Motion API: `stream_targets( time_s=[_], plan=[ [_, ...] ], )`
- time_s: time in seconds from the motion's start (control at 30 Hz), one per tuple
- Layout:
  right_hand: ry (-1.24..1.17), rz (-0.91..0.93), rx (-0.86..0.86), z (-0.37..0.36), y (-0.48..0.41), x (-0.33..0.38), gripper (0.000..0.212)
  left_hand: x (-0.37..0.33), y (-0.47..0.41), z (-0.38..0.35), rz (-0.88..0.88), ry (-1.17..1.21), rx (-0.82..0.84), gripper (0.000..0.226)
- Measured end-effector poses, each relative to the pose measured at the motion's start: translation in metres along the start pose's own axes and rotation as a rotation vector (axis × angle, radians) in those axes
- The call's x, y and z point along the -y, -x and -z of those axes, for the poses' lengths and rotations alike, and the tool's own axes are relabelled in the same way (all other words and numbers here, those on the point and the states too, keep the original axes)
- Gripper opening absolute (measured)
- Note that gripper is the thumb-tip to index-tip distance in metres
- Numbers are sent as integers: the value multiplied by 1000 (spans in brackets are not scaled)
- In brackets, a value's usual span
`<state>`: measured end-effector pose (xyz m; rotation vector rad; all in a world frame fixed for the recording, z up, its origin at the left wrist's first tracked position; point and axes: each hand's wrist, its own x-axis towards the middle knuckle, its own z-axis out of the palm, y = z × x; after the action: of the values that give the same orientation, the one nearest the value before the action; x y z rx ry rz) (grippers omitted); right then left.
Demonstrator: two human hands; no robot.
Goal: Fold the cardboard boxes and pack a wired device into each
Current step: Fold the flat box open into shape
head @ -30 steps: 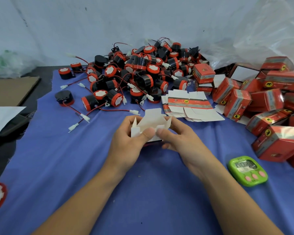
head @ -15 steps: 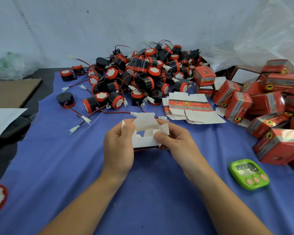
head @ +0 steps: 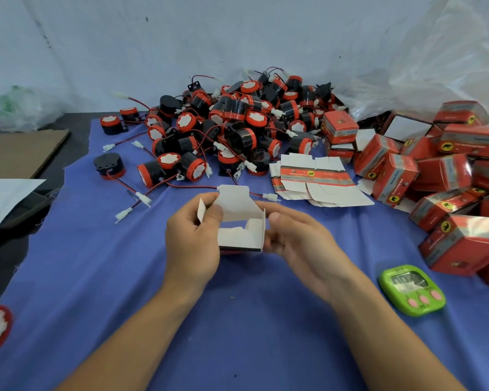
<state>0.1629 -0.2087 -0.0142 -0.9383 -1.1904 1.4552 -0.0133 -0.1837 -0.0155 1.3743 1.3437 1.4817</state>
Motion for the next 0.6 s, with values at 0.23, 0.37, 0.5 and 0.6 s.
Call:
stream_targets(
  time_s=[0.23, 0.37, 0.5, 0.6],
  plan=[
    [326, 34, -259, -7, -2, -12, 25, 3, 8, 1, -6, 6, 395, 35],
    [267, 60, -325, -3, -1, -9, 20, 2, 6, -2, 8, 45, 445, 43],
    [181, 15, -253, 0, 0, -6, 20, 4, 4, -4, -15, 21, 438, 49],
    [256, 11, -236, -3, -1, -5, 22, 11, 9, -6, -66, -155, 382, 40]
  ],
)
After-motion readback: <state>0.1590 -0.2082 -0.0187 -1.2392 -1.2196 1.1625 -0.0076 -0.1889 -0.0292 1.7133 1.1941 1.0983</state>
